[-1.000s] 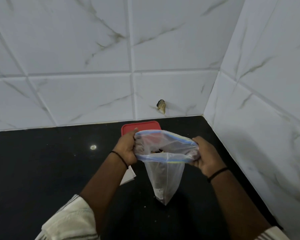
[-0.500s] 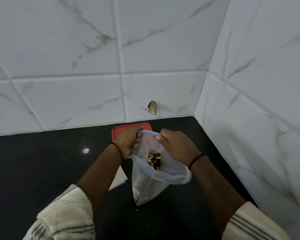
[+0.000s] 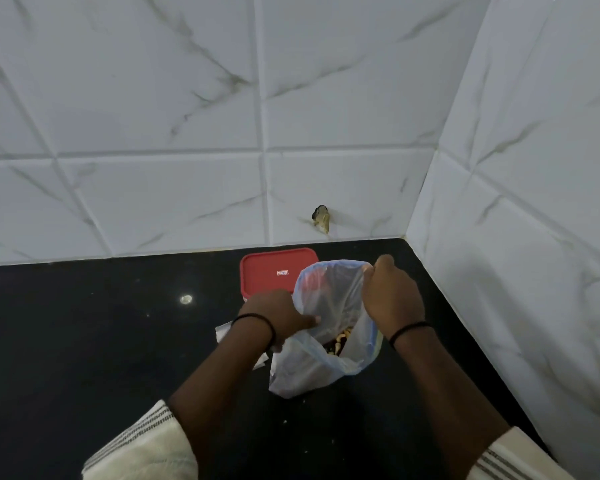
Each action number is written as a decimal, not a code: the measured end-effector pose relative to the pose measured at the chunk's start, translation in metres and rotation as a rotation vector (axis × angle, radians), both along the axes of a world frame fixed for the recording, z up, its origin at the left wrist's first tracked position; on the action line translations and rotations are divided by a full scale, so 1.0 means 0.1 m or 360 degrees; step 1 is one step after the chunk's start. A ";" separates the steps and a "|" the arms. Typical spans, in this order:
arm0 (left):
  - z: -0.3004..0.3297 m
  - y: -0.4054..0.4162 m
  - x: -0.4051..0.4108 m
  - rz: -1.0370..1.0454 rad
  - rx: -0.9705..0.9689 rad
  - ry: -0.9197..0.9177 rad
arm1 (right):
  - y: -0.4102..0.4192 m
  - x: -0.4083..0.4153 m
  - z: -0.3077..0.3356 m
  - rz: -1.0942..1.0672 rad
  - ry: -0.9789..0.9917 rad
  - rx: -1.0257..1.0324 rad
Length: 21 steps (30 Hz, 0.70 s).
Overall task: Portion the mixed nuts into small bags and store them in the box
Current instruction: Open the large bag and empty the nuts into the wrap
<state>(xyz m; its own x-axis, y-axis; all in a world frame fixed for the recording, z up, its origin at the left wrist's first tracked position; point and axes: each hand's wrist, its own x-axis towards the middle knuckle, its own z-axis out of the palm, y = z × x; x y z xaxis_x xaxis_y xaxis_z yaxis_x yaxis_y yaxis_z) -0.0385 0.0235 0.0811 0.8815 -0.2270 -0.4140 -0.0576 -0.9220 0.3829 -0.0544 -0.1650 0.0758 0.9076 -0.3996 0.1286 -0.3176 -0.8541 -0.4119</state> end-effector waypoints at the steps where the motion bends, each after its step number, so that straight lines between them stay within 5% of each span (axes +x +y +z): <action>1: -0.03 -0.01 -0.04 0.0020 -0.0056 0.0036 | 0.01 -0.02 -0.01 0.0005 -0.0005 -0.0027; 6: -0.18 -0.07 0.02 0.0367 -0.0531 -0.0037 | 0.06 -0.09 -0.03 0.0089 -0.0080 -0.0226; 16: -0.34 -0.33 -0.07 0.0997 -0.1378 0.0256 | 0.46 -0.26 -0.15 0.0282 -0.0221 0.0188; 21: -0.38 -0.31 -0.04 0.1324 -0.1951 0.0542 | 0.39 -0.14 -0.15 0.0114 -0.0107 0.0915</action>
<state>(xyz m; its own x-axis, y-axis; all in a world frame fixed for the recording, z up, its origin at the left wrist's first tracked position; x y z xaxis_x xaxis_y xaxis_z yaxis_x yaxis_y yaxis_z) -0.0429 -0.0073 0.0434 0.8327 -0.0736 -0.5488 0.5489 0.2410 0.8004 -0.0680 -0.1259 0.0605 0.9323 -0.3603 -0.0325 -0.2244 -0.5057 -0.8330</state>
